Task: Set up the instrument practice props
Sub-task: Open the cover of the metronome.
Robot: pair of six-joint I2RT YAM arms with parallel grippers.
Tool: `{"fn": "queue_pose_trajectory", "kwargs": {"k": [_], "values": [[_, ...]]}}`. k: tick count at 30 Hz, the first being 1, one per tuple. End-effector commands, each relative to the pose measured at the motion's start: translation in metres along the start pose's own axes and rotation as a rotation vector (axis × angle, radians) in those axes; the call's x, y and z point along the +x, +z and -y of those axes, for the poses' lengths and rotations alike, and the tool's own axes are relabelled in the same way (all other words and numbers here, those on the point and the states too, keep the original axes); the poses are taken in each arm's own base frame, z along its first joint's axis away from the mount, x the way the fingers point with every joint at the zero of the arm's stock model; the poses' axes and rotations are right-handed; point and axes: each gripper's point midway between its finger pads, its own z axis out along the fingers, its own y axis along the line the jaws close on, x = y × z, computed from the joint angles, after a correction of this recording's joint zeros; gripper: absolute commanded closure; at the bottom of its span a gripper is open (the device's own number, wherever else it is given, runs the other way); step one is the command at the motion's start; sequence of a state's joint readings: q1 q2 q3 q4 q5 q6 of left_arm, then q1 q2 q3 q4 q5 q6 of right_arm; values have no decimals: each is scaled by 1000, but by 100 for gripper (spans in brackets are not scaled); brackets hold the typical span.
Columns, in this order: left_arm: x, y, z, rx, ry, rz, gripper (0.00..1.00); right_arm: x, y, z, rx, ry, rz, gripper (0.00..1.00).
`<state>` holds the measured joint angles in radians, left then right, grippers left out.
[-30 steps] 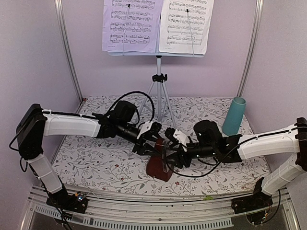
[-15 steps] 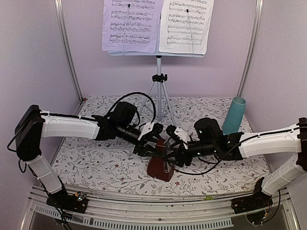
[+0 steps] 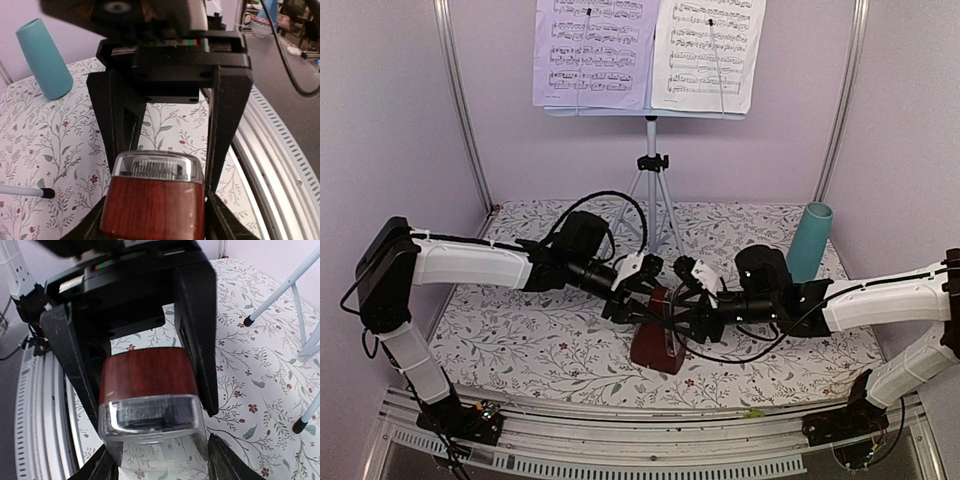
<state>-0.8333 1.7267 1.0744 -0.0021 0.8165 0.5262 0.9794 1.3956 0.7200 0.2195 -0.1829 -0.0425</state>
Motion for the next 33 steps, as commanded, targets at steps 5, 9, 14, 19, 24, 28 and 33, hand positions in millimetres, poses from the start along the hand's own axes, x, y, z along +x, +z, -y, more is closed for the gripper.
{"fn": "queue_pose_trajectory", "kwargs": {"k": [5, 9, 14, 19, 24, 28, 33], "values": [[76, 20, 49, 51, -115, -225, 100, -69, -45, 9, -174, 205, 317, 100], [71, 13, 45, 71, -152, -193, 100, -39, -45, 8, -100, 141, 278, 100], [70, 12, 42, 91, -182, -180, 100, -33, -37, 5, -54, 56, 248, 100], [64, 12, 38, 84, -179, -175, 100, -46, -30, 0, -95, 40, 217, 100], [66, 12, 34, 72, -195, -184, 100, -57, -41, -6, -116, 34, 213, 100], [63, 10, 30, 53, -185, -184, 100, -63, -52, -5, -101, 54, 186, 100], [53, 10, 23, 37, -164, -175, 100, -64, -67, -4, -79, 94, 153, 100]]}}
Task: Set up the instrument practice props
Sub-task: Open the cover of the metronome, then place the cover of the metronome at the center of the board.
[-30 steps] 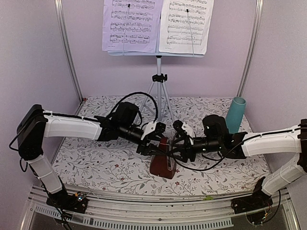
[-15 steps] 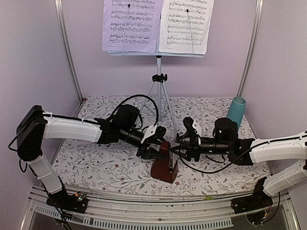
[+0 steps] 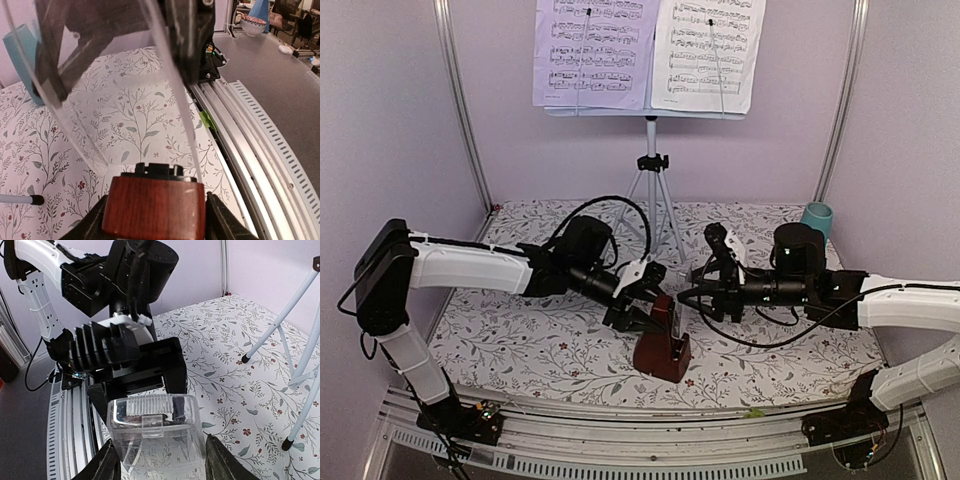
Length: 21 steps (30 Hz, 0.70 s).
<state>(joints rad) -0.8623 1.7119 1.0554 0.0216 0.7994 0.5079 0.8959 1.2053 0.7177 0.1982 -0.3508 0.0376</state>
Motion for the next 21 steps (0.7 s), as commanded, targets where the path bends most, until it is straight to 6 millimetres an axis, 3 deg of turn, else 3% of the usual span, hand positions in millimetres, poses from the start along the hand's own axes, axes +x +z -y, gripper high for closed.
{"fn": "queue_pose_trajectory", "kwargs": {"k": [1, 8, 21], "values": [[54, 5, 13, 29, -164, -177, 100, -12, -17, -1, 31, 43, -21, 100], [28, 7, 1, 13, -126, -148, 100, 15, -40, 29, 189, 171, -167, 100], [12, 6, -14, -11, -88, -111, 98, 106, -81, 132, 615, 518, -495, 100]]}}
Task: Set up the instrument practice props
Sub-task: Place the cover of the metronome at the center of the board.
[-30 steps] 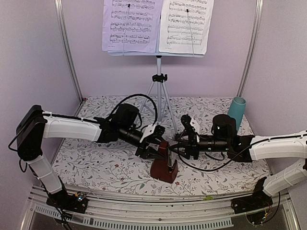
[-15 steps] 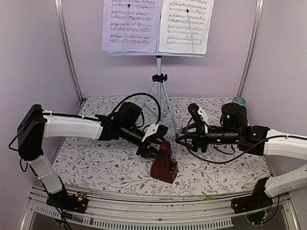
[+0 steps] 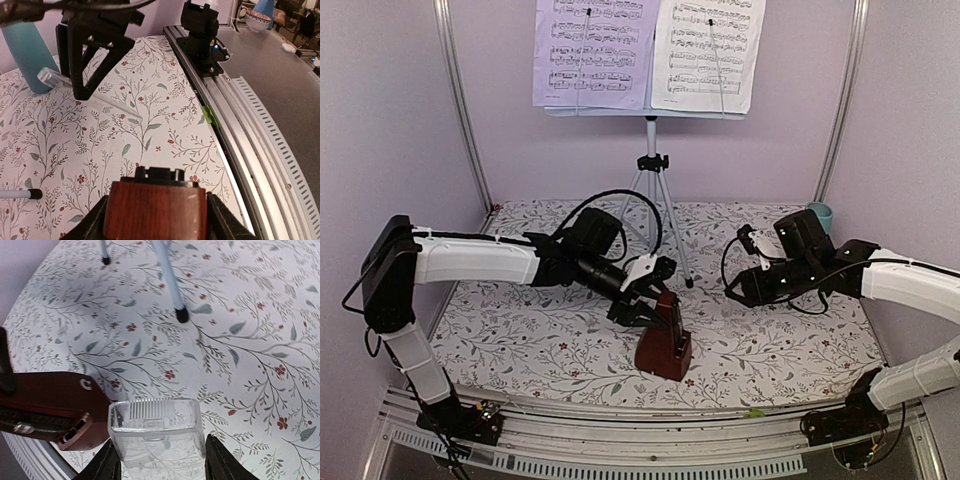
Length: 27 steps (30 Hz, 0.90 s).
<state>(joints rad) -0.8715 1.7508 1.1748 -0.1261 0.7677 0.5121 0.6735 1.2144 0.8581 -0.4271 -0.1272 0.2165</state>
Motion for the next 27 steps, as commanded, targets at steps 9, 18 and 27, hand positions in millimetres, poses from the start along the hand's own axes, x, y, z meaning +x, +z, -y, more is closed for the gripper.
{"fn": "queue_pose_trajectory", "kwargs": {"k": [9, 18, 27], "values": [[10, -4, -11, -75, -58, -7, 100, 26, 47, 96, 274, 196, -192, 100], [12, -7, -7, -83, -69, 4, 100, 36, 74, 116, 292, 236, -211, 94], [11, -6, -9, -84, -75, 10, 100, 43, 84, 120, 298, 252, -209, 82]]}}
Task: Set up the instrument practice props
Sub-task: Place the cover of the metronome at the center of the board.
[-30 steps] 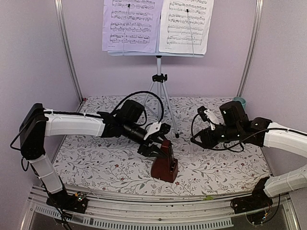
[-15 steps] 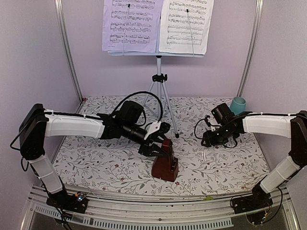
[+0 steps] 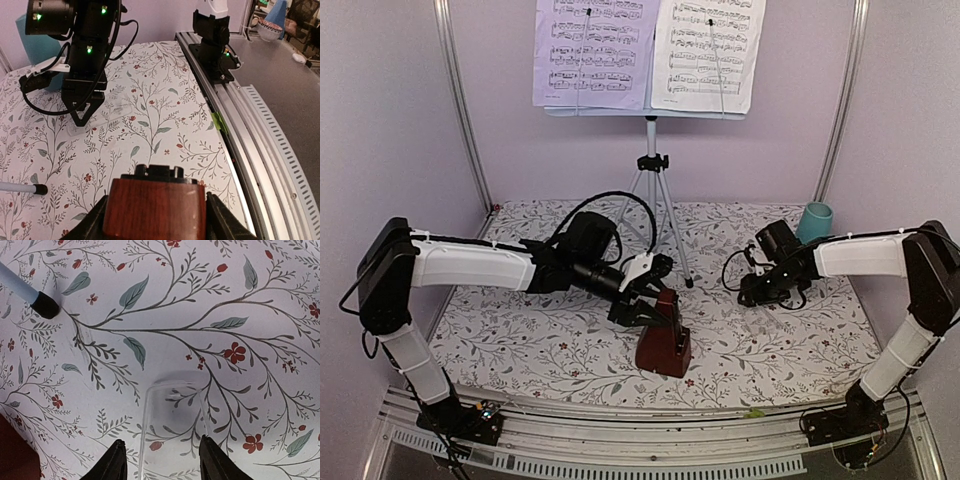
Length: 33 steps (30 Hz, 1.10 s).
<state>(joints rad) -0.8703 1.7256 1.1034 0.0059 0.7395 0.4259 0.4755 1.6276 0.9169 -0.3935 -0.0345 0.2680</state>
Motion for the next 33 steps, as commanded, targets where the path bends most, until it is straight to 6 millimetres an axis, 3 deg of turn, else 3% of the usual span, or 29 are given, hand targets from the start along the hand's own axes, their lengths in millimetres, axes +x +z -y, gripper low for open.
{"fn": "queue_pose_trajectory", "kwargs": {"k": [1, 6, 11, 17, 20, 26, 33], "values": [[11, -4, -5, -30, -44, -30, 100, -5, 6, 4, 9, 21, 31, 78], [12, -4, -5, -30, -48, -34, 100, -7, 4, 2, -4, 24, 54, 63], [13, -4, -5, -34, -51, -40, 100, -16, -12, -6, -49, 10, 115, 46], [13, -5, -4, -35, -53, -40, 100, -34, -73, -64, -277, -161, 389, 26], [13, -6, -4, -38, -47, -36, 100, -25, -100, -93, -374, -267, 497, 3], [14, -6, -3, -32, -40, -37, 100, -4, -141, -131, -532, -413, 638, 0], [16, -5, -2, -24, -43, -39, 100, 16, -147, -165, -634, -495, 625, 2]]}}
